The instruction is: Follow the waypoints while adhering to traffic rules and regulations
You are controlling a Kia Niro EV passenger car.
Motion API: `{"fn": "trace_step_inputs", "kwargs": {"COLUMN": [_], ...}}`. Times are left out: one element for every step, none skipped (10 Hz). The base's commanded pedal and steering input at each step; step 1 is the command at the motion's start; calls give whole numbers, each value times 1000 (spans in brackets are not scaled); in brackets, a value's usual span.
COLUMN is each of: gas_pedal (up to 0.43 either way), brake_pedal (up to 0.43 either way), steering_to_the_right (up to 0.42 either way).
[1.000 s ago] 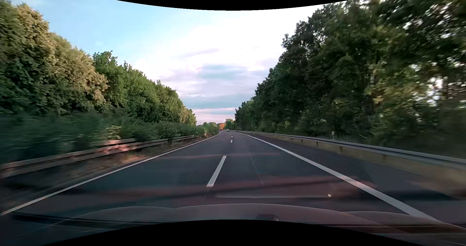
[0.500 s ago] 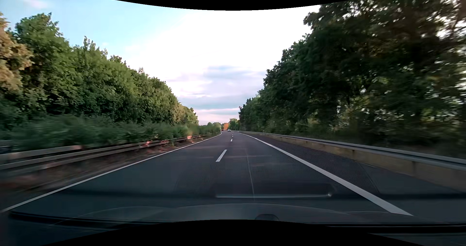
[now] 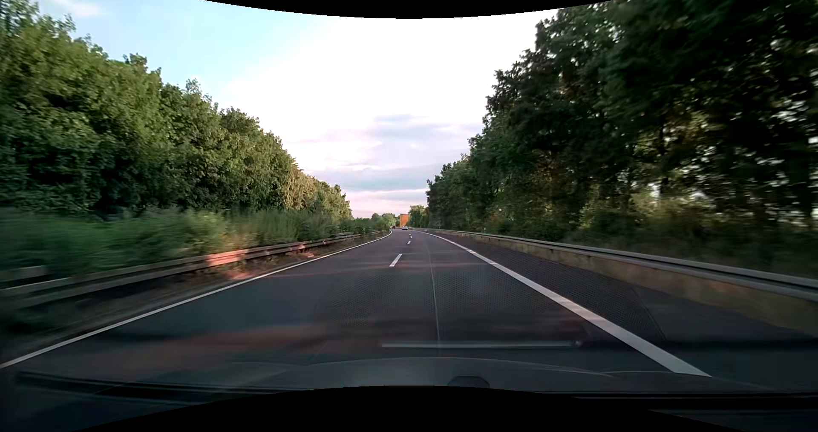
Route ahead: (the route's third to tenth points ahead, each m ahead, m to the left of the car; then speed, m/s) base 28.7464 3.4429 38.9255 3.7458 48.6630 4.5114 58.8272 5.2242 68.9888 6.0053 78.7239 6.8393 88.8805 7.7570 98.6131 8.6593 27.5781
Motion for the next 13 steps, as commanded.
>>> {"fn": "trace_step_inputs", "kwargs": {"gas_pedal": [169, 169, 169, 157, 157, 157, 157, 157, 157, 157, 157, 157, 157], "brake_pedal": [0, 0, 0, 0, 0, 0, 0, 0, 0, 0, 0, 0, 0], "steering_to_the_right": [-11, -11, -11, -10, -10, -9, -9, -9, -9, -9, -9, -9, -9]}}
